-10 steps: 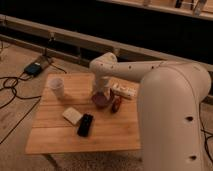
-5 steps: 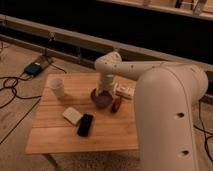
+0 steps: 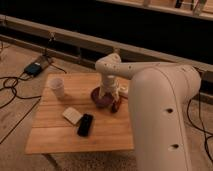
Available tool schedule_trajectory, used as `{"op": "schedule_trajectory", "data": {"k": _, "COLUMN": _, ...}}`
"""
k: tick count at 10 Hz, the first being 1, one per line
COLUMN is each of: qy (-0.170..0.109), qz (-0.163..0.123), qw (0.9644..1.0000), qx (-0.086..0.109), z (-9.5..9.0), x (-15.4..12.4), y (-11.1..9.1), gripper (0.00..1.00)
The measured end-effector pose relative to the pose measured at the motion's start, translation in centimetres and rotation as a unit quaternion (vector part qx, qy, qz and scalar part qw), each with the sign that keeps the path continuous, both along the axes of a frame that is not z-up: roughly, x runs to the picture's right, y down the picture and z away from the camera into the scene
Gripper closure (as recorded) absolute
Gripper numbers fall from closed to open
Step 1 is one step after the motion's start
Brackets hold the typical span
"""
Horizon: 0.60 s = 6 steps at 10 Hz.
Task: Push the ceramic bowl across the table
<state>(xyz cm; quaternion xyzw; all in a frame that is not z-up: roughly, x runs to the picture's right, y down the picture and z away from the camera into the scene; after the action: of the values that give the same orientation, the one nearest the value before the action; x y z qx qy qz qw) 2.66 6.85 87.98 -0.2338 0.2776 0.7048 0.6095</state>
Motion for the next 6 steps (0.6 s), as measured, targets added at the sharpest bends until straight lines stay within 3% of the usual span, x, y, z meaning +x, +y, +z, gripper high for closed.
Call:
{"op": "schedule_trajectory", "data": {"k": 1, "qy": 0.005, "qz": 0.000, "qw": 1.0000, "qx": -0.006, "z": 0.3, "x": 0.3, "y": 0.5, "gripper": 0.35}}
{"op": "schedule_trajectory", "data": {"k": 2, "qy": 0.023, "qz": 0.001, "qw": 0.9994, "qx": -0.024, "z": 1.0, "x": 1.7, "y": 1.8, "gripper": 0.35}}
{"op": "schedule_trajectory", "data": {"k": 6, "qy": 0.052, "qz": 0.004, "qw": 0.9977, "qx": -0.042, "z": 0.6, "x": 4.3, "y": 2.8, "gripper": 0.35}}
